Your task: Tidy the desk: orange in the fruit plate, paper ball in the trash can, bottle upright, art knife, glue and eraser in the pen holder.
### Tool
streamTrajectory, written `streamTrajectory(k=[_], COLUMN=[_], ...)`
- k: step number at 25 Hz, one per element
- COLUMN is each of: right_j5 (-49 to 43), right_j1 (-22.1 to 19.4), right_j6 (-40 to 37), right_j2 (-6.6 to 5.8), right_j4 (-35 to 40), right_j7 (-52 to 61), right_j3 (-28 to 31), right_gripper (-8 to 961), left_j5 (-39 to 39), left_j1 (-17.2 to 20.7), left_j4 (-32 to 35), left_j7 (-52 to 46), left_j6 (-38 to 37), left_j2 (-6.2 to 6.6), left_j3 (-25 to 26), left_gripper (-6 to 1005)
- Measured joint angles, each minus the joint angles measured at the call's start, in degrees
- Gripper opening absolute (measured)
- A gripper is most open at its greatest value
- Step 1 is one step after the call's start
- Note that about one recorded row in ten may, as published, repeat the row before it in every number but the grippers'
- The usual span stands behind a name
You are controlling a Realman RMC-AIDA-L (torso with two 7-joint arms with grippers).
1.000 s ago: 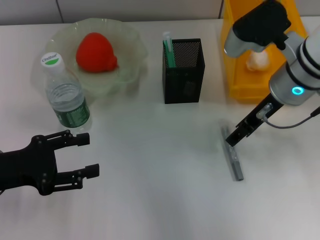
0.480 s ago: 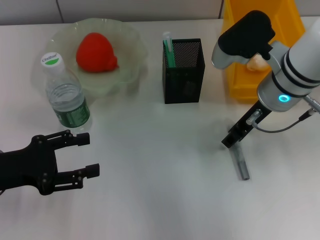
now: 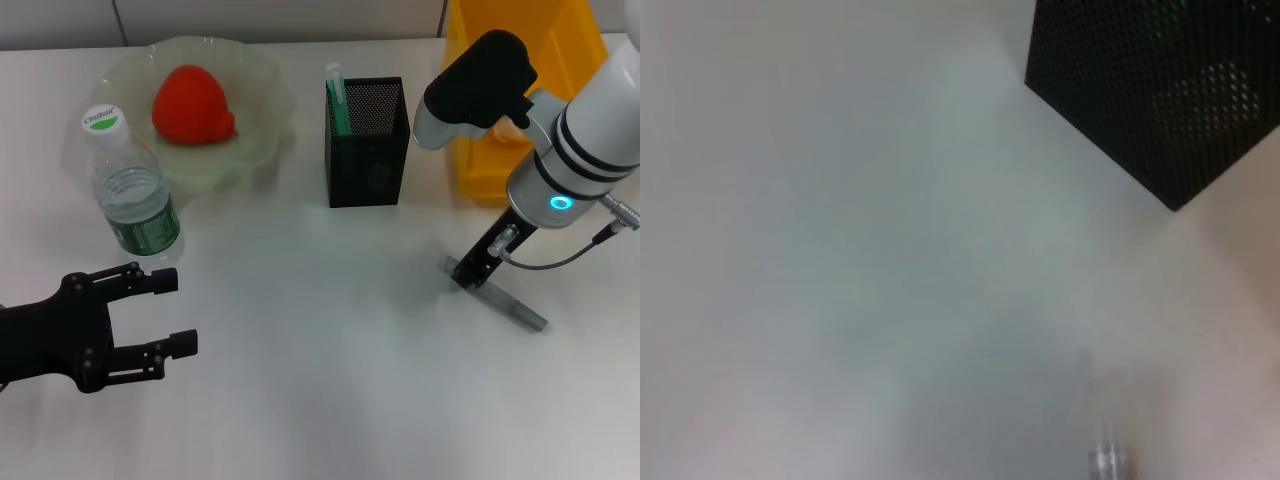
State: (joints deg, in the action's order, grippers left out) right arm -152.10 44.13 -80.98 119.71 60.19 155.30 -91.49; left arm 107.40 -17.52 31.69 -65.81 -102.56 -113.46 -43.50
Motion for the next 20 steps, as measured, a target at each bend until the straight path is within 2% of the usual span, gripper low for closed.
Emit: streamTrajectory(k=[5,7,8,10,13,16,17,20], right_j5=[2.12,4.89,6.58,11.37,24.49,39.54,45.10,57.06], right_j1=[-0.60,-1.29,-1.83,-3.24,-5.04,-5.56,-5.58,-5.87], right_j6=[-1.78,-4.03,-5.47,-8.97,-11.93,-11.95,-11.57,-11.19], right_j2=[-0.18,-0.35,-0.43,-0.44,-0.59,-1.16,-1.41,-1.64], right_j4=[1.65,3.96,5.92,10.45,12.43,4.85,-0.98,-16.09], right_j7=[-1.43,-3.36,-4.57,-8.06,-14.15,-23.18,-28.48,-45.67], right_j3=[0.86,3.68,6.26,14.17,28.62,40.17,43.76,49.46], right_gripper=[242,174,140,139,136,134,134,133], left_j5=[0.00,-0.03,-0.06,-0.09,-0.10,-0.12,-0.15,-0.26], left_j1=[0.16,0.39,0.51,0.64,0.73,0.74,0.74,0.65], left_j4=[-0.22,-0.31,-0.32,-0.35,-0.41,-0.43,-0.43,-0.41], left_j7=[0.22,0.28,0.32,0.36,0.44,0.46,0.46,0.48], left_j6=[0.05,0.06,0.05,0.04,0.00,-0.07,-0.08,-0.15], left_j2=[0.04,0.09,0.13,0.16,0.18,0.16,0.11,0.02], left_j3=[0.00,0.00,0.00,0.00,0.00,0.00,-0.01,0.00], left_gripper=[801,801,801,801,801,801,801,801])
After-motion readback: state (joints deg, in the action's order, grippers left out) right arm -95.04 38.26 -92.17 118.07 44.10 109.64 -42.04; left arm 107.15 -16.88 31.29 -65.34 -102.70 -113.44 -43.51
